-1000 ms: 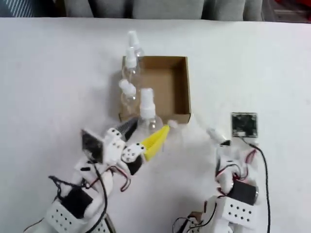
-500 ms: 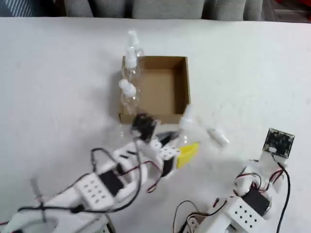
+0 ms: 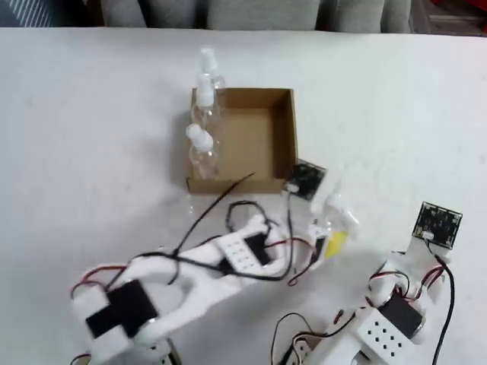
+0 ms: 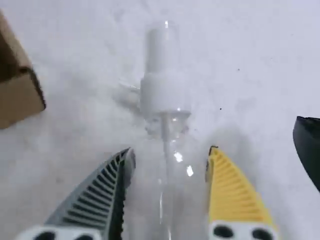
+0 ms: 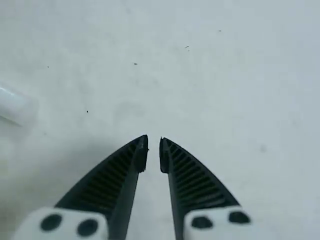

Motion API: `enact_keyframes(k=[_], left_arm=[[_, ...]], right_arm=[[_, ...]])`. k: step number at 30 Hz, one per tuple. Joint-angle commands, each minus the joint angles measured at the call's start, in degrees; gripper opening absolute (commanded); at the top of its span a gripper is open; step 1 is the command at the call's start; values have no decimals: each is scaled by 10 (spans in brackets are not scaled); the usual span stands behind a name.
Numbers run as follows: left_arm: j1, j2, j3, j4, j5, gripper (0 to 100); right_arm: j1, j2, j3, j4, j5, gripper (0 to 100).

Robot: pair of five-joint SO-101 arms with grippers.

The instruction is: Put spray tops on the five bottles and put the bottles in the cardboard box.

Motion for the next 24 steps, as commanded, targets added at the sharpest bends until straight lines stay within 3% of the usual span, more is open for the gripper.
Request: enact_keyframes(k=[1,5,13,20,24], left_arm=[[15,82,-128,104,2,20],[15,128,-197,175,3,20],[12,150,-244,237,4,23],[12,148,-244,282,41,208],[12,148,-244,295,40,215]], right_arm=[[4,-5,-1,-8,6,20],[2,-9,8,-11,8,20],[2,-7,11,-11,33,17],[2,-6,12,-11,34,17],[2,-9,18,-11,37,17]])
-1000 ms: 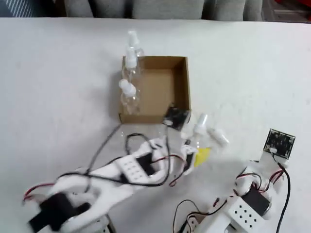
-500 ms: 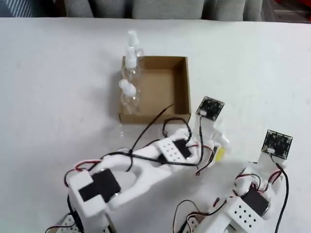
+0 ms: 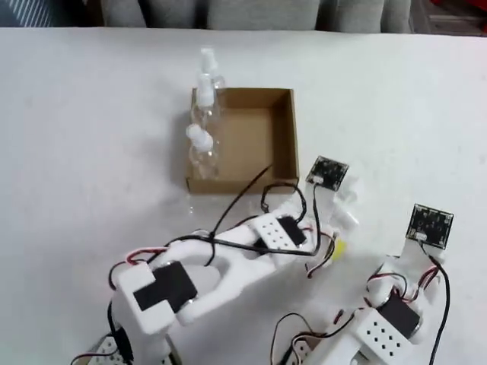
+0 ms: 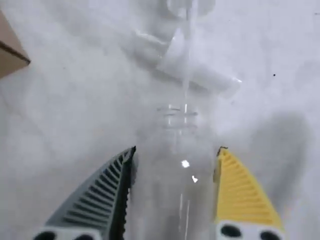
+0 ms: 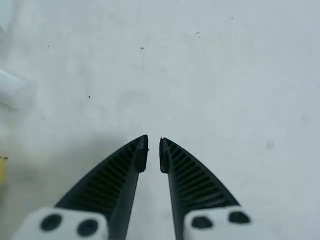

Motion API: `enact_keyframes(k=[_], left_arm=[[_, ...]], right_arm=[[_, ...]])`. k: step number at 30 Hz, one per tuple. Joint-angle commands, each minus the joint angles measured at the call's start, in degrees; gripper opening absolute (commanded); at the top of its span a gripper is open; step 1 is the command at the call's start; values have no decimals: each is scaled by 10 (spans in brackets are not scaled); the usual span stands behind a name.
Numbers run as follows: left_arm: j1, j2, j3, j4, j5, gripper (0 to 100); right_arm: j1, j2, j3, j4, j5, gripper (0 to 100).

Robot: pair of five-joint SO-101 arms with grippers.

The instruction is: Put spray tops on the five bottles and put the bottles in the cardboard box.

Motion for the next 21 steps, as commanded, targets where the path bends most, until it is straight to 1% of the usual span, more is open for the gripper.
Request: enact_keyframes(k=[1,5,9,11,14,17,21], left_arm=[[8,-3,-13,25,7,215],[8,-4,-25,55,6,234],[2,-3,-52,120,6,330],[-4,-3,-67,151,6,358],[-13,-3,-96,200,1,353],[-15,-4,-136,268,-34,353],[-15,-4,-181,342,-48,353]], right_arm=[[2,-6,-6,-10,9,17],[2,-6,-5,-10,10,17],[2,-6,-5,-10,10,17],[3,-6,-5,-10,10,17],[3,-6,-5,-10,10,17],[3,-6,-5,-10,10,17],[3,-6,-5,-10,10,17]])
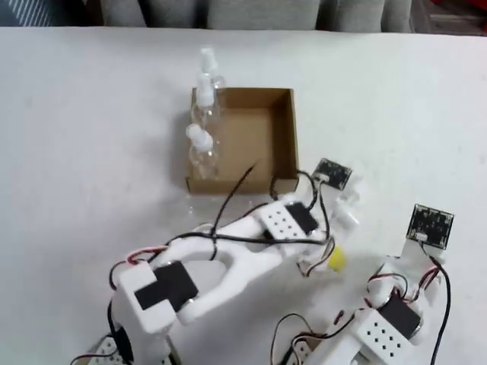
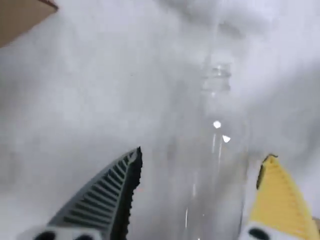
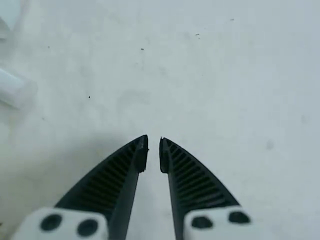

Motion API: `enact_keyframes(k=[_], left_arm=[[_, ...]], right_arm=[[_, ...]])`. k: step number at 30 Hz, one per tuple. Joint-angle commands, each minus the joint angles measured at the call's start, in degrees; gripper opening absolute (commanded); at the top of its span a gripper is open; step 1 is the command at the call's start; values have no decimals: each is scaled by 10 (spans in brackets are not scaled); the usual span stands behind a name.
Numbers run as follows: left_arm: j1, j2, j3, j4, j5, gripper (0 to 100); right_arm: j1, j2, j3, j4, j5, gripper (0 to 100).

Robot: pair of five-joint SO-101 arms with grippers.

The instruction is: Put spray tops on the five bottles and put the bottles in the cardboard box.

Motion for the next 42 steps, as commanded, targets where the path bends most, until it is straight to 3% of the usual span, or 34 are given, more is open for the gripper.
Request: enact_keyframes(k=[1,6,11,21,27,30,42], left_arm=[[-13,-7,-70,83,-22,353],[-14,-44,-64,113,-53,353],[-19,-161,26,83,-69,353],[-98,-368,183,72,-133,353],[-140,-535,295,83,-188,219],[-196,-623,348,83,-222,153],[-510,-852,569,78,-303,150]], right_arm=[[3,-6,-5,-10,7,17],[3,-6,-4,-10,7,17],[3,-5,-4,-10,7,17],[-41,-1,-8,-6,3,17],[-102,0,-50,40,-12,17],[-140,0,-71,56,-13,19],[-226,2,-191,171,-17,21]])
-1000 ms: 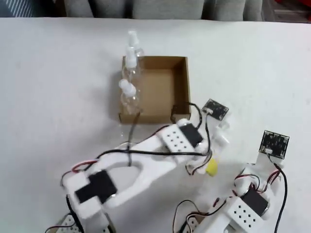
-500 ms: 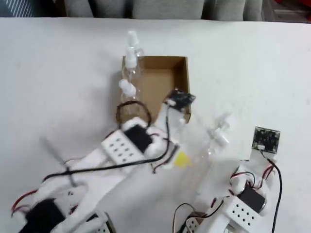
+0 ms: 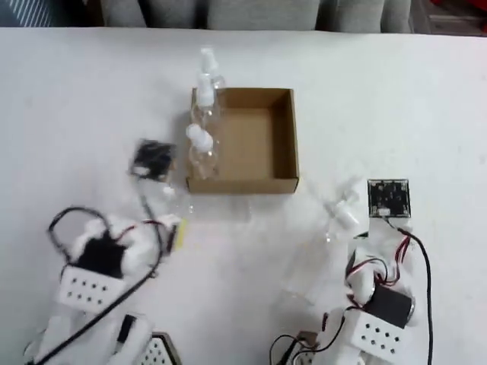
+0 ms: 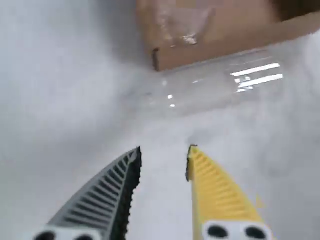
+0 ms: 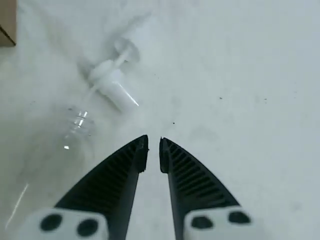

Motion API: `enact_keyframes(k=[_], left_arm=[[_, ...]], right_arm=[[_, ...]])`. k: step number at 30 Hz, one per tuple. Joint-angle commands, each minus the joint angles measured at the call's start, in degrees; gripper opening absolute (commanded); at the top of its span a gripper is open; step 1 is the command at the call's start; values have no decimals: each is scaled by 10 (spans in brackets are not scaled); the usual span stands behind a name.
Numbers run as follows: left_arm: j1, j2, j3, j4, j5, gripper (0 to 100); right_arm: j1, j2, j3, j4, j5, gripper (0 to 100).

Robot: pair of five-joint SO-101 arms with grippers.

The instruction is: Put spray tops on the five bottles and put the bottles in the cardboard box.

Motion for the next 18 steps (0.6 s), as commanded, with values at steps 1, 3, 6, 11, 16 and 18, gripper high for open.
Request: enact_keyframes(k=[1,3,6,11,16,18], left_arm=[[-102,-81,62,4,-40,150],[-117,-111,100,3,-59,150],[-121,-157,167,-22,-80,120],[-121,-225,248,-74,-92,50],[-118,-266,273,-74,-92,50],[-118,-275,280,-74,-93,50]], right_arm=[[-29,7,-58,25,-9,21],[-40,36,-80,28,-11,21],[-58,118,-130,44,-41,21],[-123,296,-251,127,-84,22],[-211,412,-316,173,-149,22],[-237,435,-316,173,-164,22]])
